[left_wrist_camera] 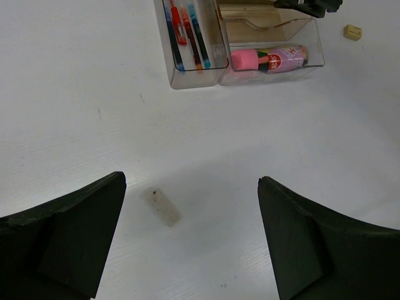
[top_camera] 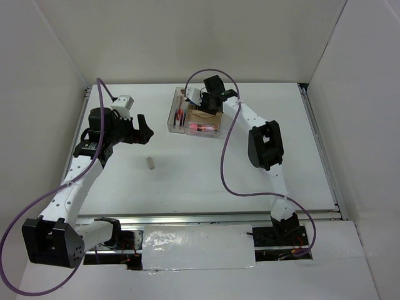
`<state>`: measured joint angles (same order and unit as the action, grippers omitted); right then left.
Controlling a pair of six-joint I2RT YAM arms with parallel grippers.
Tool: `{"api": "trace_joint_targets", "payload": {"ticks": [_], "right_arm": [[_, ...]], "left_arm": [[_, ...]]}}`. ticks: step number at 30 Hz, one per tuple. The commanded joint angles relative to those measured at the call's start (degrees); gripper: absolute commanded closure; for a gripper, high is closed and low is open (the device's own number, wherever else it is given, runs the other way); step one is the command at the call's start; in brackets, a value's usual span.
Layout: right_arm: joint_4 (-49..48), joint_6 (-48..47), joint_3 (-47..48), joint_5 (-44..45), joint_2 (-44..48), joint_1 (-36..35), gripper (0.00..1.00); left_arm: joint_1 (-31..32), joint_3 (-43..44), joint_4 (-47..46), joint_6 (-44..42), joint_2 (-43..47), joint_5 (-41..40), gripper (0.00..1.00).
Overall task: Sort the stationery into containers
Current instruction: Place the stationery in the storage box.
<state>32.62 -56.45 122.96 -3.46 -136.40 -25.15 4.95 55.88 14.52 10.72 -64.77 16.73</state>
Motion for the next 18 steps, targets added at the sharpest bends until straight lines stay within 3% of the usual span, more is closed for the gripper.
{"api": "trace_joint_targets", "payload": {"ticks": [1,4,7,12,18], "right_arm": [[-1.86,0.20,0.27,0.04,0.25,-0.17,0.58],[-3.17,1.07,-1.22,0.65,1.39,-0.60,0.40],[-4.06,2.65,-1.49,0.83,2.80,-0.69,0.31],[-3.97,7.22,-0.35,-1.45,7.97,-0.78,0.30],[-6.78,23.89,-3.77,-4.00,18.61,0.27,0.30]], "left_arm": [[-0.38,0.11,-2.40,-0.26,-0.44,-0.30,0.01],[-0.38,0.28,-2.31,-0.26,-0.79,-0.82,0.01],[-0.29,0.55,-1.43,-1.31,-1.14,-2.74,0.01],[-0.21,-0.68,0.15,-1.58,-2.55,-8.02,0.02],[1.29,-2.96,5.68,8.94,-7.11,-16.47,0.16]]}}
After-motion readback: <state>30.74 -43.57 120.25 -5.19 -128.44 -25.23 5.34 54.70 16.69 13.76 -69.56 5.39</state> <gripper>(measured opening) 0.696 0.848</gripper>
